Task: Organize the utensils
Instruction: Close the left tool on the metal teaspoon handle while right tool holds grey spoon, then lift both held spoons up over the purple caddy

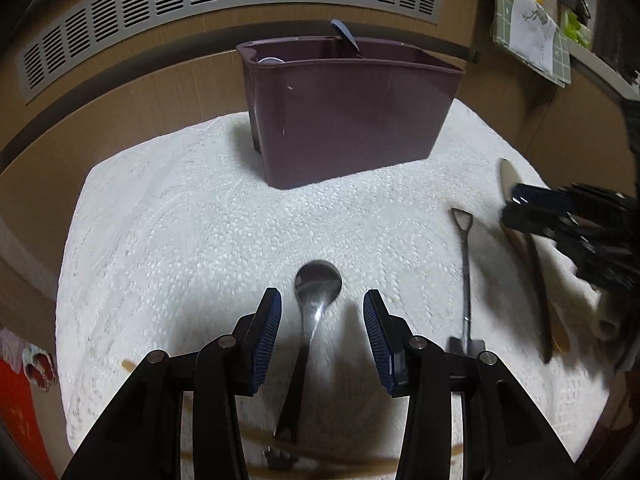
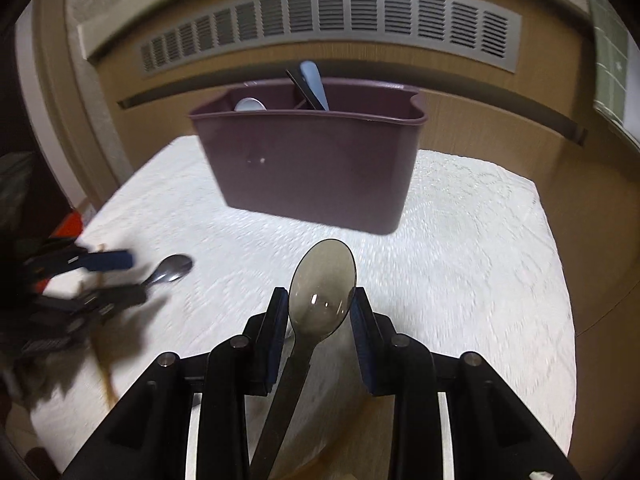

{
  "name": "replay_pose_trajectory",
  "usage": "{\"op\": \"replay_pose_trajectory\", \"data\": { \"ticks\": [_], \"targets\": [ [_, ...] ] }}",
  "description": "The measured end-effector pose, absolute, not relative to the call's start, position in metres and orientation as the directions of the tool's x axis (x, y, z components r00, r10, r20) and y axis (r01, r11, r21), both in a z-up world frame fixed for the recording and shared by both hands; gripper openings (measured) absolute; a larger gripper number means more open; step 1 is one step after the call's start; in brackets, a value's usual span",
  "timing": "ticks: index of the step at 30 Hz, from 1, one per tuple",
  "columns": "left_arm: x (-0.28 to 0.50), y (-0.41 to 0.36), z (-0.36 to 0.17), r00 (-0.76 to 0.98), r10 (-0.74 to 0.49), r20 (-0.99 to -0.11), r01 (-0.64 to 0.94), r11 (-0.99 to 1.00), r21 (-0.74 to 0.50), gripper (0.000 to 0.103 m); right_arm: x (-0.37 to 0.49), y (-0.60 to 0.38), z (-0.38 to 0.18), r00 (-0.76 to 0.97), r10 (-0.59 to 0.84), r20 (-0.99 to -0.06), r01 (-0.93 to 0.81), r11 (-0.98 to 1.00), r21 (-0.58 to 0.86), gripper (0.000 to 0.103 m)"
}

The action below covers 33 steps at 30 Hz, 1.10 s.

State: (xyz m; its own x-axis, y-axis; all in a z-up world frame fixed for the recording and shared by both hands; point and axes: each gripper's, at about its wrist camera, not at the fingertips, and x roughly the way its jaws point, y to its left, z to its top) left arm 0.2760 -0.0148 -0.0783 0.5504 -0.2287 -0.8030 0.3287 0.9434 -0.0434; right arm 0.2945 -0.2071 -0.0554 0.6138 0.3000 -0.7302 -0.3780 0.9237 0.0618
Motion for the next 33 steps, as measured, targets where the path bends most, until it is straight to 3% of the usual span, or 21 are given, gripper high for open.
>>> {"op": "replay_pose_trajectory", "data": {
  "ticks": [6,16,17,18,19,24,29,33],
  "targets": [
    [0.294,-0.025,-0.084,0.525,-0.171,-0.834,0.332,0.943,0.016,0.043,0.270,-0.222,-0.052,0.627,0.311,-0.715,-0.373,0.925,0.075,0.029],
    [0.300,-0.025,-0.090,0.474,-0.168,-0.864,0.303,0.953,-0.019,0.041,0.261,-0.222,-0.053,0.647,0.312,-0.696,-0.381,0.923,0.060,0.029],
    [0.300,-0.025,-0.090,0.477,-0.169,-0.862,0.300,0.954,-0.021,0.039,0.260,-0.221,-0.053,0.651,0.308,-0.694,-0.380,0.923,0.053,0.029],
    [0.300,-0.025,-0.089,0.484,-0.174,-0.858,0.298,0.954,-0.025,0.028,0.259,-0.221,-0.053,0.655,0.305,-0.692,-0.380,0.924,0.047,0.029],
    [0.299,-0.023,-0.089,0.490,-0.182,-0.853,0.294,0.955,-0.035,0.029,0.258,-0.221,-0.054,0.658,0.303,-0.690,-0.379,0.924,0.044,0.029],
    [0.284,-0.009,-0.074,0.557,-0.258,-0.789,0.266,0.956,-0.124,0.028,0.255,-0.222,-0.053,0.664,0.305,-0.683,-0.379,0.924,0.045,0.029],
    [0.253,0.009,-0.036,0.668,-0.333,-0.666,0.237,0.943,-0.234,0.028,0.250,-0.225,-0.045,0.686,0.307,-0.660,-0.375,0.926,0.042,0.029],
    [0.235,0.016,-0.014,0.728,-0.330,-0.601,0.228,0.943,-0.242,0.028,0.245,-0.225,-0.038,0.702,0.315,-0.638,-0.378,0.925,0.040,0.029]
  ]
}}
